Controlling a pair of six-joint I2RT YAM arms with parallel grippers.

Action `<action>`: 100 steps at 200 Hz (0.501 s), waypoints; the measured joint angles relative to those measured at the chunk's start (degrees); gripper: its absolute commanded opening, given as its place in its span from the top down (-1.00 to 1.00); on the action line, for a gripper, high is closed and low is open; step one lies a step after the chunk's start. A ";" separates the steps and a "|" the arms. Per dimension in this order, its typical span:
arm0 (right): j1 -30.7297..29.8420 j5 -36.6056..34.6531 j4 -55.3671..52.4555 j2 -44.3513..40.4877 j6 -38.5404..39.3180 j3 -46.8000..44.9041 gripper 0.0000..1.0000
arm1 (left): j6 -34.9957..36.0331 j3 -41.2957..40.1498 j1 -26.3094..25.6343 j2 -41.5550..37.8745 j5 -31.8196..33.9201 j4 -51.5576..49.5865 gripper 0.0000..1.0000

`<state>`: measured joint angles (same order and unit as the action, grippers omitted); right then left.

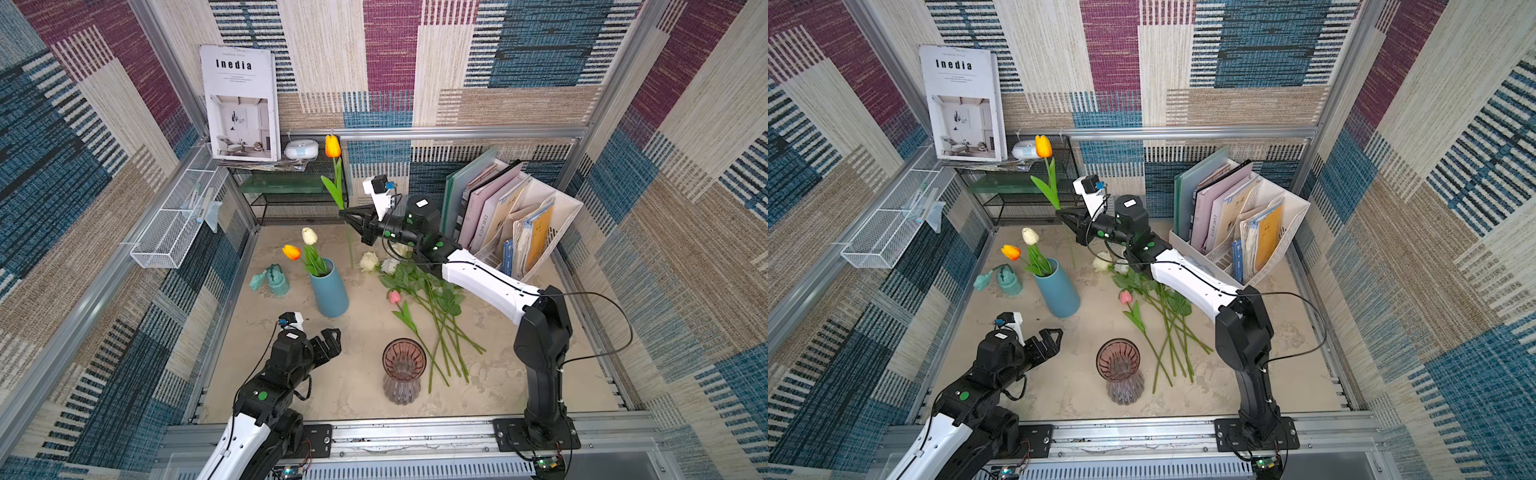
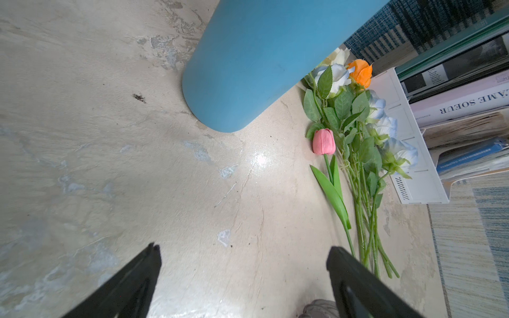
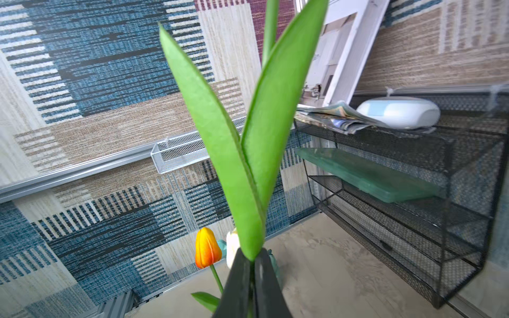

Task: Arrange the flowers in different vases according to their variety
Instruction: Insert the flower into the vase.

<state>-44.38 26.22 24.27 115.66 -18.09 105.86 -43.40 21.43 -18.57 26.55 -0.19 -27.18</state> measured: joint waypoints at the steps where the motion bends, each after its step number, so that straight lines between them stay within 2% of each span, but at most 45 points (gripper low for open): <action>1: -0.04 0.04 0.11 0.15 -0.07 0.13 1.00 | 0.00 0.00 0.00 0.00 0.00 0.00 -0.99; 100: -1.86 4.11 8.24 11.52 -3.63 11.28 1.00 | -0.02 -0.87 0.02 -2.10 0.22 -1.25 -0.99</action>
<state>-46.24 30.33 32.51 127.17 -21.71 117.14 -43.42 20.56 -18.55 24.45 0.03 -28.42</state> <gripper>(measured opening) 0.087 0.992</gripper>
